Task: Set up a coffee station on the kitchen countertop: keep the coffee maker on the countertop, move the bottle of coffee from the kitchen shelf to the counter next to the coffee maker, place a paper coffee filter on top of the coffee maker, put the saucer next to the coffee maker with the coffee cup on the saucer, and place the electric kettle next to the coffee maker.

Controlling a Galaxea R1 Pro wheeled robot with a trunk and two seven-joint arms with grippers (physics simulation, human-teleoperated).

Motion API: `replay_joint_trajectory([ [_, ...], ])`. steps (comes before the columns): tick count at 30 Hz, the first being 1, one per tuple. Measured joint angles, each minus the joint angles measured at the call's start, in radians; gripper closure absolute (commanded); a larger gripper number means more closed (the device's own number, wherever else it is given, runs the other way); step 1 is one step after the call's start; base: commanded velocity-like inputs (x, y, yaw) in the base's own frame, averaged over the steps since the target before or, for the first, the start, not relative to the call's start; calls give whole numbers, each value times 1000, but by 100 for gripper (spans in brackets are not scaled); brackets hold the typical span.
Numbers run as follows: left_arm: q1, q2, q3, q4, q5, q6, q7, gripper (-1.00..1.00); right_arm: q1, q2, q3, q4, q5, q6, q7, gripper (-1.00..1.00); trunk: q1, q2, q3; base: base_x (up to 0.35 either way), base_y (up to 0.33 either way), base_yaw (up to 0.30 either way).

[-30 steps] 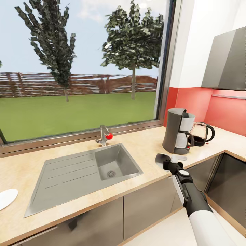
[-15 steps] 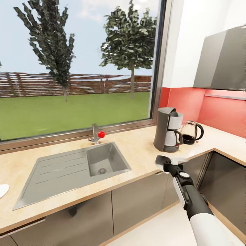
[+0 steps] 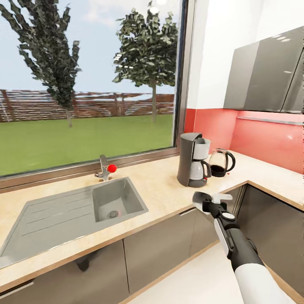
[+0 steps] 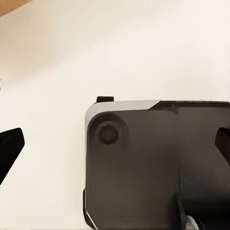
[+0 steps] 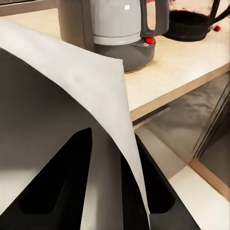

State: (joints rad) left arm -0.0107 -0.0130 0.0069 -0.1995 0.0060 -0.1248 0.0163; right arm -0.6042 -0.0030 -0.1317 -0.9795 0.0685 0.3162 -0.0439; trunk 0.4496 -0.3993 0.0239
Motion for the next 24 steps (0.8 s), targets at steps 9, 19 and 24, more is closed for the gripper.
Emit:
replay_joint_trajectory([
  [9, 8, 22, 2, 8, 3, 6, 2, -100, 0, 1, -5, -42, -4, 18, 1, 100, 0, 0, 1, 0, 0, -14],
  [19, 11, 26, 3, 11, 9, 6, 1, -100, -78, 8, -4, -313, -43, 513, -2, 100, 0, 0, 1, 0, 0, 0],
  [24, 11, 25, 2, 12, 8, 6, 1, -100, -277, 8, -5, -259, -84, 706, -11, 100, 0, 0, 1, 0, 0, 0],
])
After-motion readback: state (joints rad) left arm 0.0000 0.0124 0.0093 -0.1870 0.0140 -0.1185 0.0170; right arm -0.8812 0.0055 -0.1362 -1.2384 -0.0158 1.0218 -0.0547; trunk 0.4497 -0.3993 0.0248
